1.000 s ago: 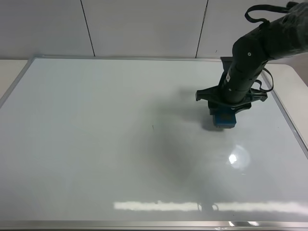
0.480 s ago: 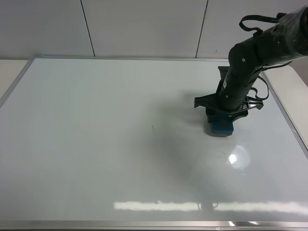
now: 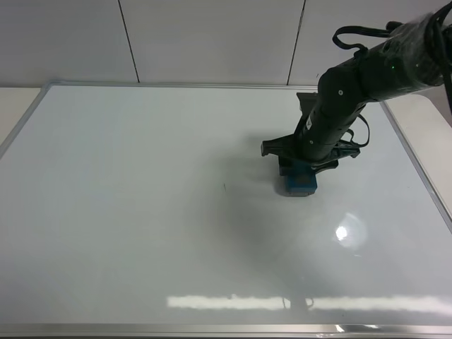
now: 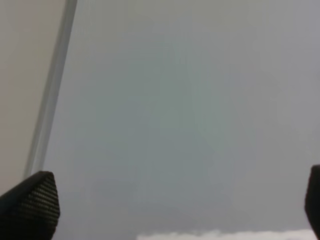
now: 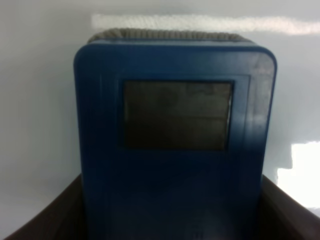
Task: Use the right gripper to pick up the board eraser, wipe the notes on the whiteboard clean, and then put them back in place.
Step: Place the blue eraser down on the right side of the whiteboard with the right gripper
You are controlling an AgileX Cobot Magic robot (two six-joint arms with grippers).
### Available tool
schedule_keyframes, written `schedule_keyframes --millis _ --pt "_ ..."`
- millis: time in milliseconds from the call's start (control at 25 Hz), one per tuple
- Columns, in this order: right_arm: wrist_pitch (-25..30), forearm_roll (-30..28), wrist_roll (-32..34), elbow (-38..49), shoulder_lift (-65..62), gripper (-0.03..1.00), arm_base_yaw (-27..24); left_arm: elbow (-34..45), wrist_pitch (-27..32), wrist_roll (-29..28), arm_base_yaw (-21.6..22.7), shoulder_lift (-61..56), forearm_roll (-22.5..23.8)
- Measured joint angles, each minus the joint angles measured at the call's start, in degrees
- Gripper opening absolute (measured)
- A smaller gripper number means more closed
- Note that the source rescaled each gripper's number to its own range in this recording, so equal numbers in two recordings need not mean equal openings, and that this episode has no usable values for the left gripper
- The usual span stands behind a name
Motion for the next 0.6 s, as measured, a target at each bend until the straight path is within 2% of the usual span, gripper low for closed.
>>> schedule_keyframes --millis 280,440,480,520,600 --pt "9.29 -0.09 1.26 0.00 0.00 0.00 -2.23 0.00 0.00 0.00 0.00 0.00 0.00" --pt "9.50 -0.52 1.14 0.00 0.00 0.00 -2.44 0.00 0.00 0.00 0.00 0.00 0.00" --pt "9.12 -0.60 0.50 0.00 0.00 0.04 -2.44 0.00 0.00 0.00 0.00 0.00 0.00" --pt "8.72 -0.97 -0.52 0.00 0.00 0.19 -2.44 0.00 0.00 0.00 0.00 0.00 0.00" --pt "7.27 -1.59 -3.00 0.00 0.00 0.64 -2.44 0.00 0.00 0.00 0.00 0.00 0.00"
